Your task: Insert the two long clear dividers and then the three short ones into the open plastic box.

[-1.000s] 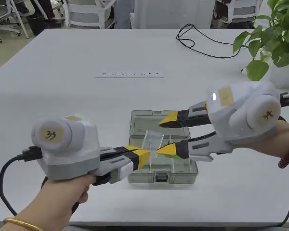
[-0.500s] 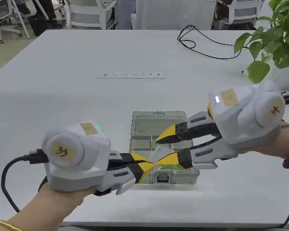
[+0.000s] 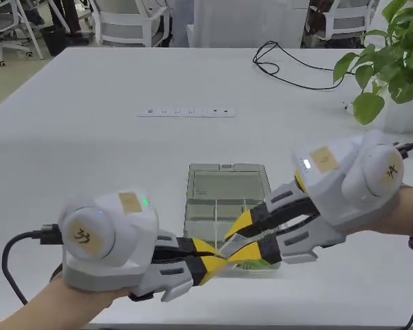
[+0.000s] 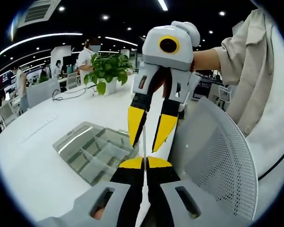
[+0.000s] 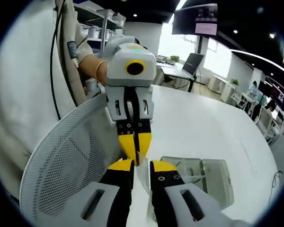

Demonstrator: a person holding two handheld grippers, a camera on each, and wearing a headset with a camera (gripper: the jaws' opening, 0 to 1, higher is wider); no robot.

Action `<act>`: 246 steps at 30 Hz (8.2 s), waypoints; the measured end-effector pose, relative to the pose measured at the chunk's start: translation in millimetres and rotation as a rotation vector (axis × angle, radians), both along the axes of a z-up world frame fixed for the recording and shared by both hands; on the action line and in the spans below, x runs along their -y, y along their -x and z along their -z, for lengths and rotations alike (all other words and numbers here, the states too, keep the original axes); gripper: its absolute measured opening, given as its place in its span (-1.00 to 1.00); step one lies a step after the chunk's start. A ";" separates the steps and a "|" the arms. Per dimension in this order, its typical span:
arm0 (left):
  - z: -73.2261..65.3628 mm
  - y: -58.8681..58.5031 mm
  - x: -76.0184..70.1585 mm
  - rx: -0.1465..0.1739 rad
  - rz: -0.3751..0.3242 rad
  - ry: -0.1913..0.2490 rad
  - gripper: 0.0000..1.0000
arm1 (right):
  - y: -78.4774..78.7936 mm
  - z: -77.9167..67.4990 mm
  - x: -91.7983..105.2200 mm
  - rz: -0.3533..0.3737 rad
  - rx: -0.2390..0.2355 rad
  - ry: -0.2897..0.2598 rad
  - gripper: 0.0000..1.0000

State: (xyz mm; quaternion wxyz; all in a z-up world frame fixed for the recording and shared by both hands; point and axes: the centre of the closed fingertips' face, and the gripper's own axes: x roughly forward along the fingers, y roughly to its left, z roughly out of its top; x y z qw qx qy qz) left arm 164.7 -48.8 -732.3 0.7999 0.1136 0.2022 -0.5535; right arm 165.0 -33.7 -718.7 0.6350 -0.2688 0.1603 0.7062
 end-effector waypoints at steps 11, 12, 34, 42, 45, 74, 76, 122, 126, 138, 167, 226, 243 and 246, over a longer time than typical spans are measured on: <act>-2.0 11.8 7.8 0.017 0.076 0.000 -1.00 | 14.0 2.9 3.3 -0.059 -0.054 0.013 -0.90; -2.0 12.2 8.0 0.020 0.081 -0.002 -1.00 | 15.6 3.0 3.9 -0.068 -0.057 0.014 -0.92; -10.4 -3.2 5.1 0.044 -0.022 0.071 -0.99 | 3.9 -2.9 6.1 -0.038 -0.031 0.059 -0.96; -11.5 -8.6 -0.2 0.040 -0.097 0.109 -0.74 | -13.4 -2.4 15.7 -0.013 0.021 0.148 -0.96; -10.6 -11.5 -4.9 0.031 -0.131 0.115 -0.61 | -26.1 -2.2 20.7 0.025 0.031 0.195 -0.96; -12.1 -31.7 -20.7 0.050 -0.285 0.153 0.24 | -90.6 49.2 53.1 0.171 0.015 0.565 -0.96; -11.6 -32.7 -21.2 0.048 -0.288 0.155 0.28 | -93.1 51.5 53.2 0.177 0.004 0.570 -0.96; -7.3 -37.8 -27.5 0.036 -0.319 0.163 0.34 | -105.3 85.6 53.1 0.171 -0.075 0.756 -0.95; -6.7 -37.7 -27.6 0.036 -0.320 0.158 0.34 | -104.4 90.1 52.9 0.159 -0.067 0.776 -0.95; -7.4 -39.3 -29.7 0.041 -0.330 0.157 0.33 | -106.7 105.1 54.2 0.170 -0.079 0.784 -0.95; -1.0 -43.0 -31.2 0.019 -0.345 0.118 0.31 | -107.4 123.7 54.3 0.233 -0.115 0.740 -0.92; -17.3 -51.9 -78.4 0.015 -0.479 0.065 0.94 | -67.7 23.7 92.8 0.832 -0.171 -0.139 0.96; -12.9 -51.5 -80.4 0.002 -0.518 0.076 1.00 | -62.3 25.8 91.0 0.855 -0.155 -0.194 1.00; -10.2 -51.3 -82.1 0.001 -0.525 0.060 0.98 | -61.5 24.9 90.4 0.858 -0.154 -0.201 1.00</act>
